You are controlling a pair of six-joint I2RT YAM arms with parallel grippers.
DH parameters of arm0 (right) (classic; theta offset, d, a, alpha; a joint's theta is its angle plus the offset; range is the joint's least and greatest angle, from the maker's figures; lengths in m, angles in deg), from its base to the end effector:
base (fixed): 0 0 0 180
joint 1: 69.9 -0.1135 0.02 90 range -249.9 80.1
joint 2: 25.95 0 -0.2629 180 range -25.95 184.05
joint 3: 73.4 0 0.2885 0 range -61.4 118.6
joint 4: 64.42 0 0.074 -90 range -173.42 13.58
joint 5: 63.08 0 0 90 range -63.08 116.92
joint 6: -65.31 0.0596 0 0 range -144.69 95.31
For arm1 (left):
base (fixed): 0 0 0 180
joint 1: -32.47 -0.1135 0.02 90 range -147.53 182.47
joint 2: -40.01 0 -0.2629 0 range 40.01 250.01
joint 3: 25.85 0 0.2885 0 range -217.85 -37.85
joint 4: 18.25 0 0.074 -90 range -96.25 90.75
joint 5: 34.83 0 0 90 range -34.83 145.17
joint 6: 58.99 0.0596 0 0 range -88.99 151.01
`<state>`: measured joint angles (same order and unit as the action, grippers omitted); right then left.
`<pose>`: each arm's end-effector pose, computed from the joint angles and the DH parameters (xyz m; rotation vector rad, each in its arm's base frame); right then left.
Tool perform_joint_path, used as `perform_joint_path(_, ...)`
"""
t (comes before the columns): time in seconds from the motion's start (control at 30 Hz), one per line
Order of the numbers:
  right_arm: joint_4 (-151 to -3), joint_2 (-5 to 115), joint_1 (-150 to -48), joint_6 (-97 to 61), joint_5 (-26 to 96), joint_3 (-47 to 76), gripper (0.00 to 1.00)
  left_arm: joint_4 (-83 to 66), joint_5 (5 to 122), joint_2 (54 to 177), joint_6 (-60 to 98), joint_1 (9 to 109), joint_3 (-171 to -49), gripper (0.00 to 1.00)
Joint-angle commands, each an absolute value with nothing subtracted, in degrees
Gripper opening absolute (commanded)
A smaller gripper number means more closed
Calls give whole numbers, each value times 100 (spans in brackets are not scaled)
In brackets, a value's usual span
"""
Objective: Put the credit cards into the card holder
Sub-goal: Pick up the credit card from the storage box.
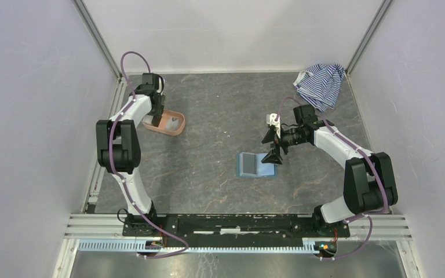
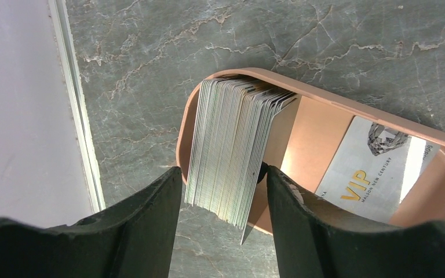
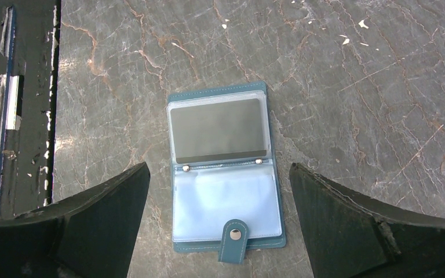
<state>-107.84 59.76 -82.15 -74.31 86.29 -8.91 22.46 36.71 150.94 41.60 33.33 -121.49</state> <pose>0.2959 0.1167 0.1769 -1.3798 1.7507 1.0346 0.4654 0.0119 0.1748 0.1277 2.5378 0.4767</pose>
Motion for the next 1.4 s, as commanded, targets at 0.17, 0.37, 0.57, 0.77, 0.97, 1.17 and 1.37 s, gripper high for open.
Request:
perform_joint_path(0.17,-10845,5942,-8194,-7584,8782,-673,98,2285,3620,14757,4067,3299,-12396,57)
perform_joint_path(0.37,-10849,5940,-8186,-7593,8783,-673,98,2312,3728,14754,4016,3299,-12397,51)
perform_joint_path(0.57,-10858,5942,-8187,-7602,8785,-673,98,2351,3807,14773,3984,3299,-12402,40)
perform_joint_path(0.77,-10871,5931,-8193,-7610,8791,-673,98,2382,3875,14813,3972,3299,-12414,28)
perform_joint_path(0.97,-10877,5922,-8192,-7619,8789,-673,98,2425,3952,14811,3953,3308,-12443,19)
perform_joint_path(1.17,-10893,5922,-8193,-7637,8787,-677,98,2488,4083,14826,3912,3303,-12472,10)
perform_joint_path(1.37,-10920,5947,-8193,-7654,8780,-665,98,2627,4389,14789,3883,3301,-12515,2)
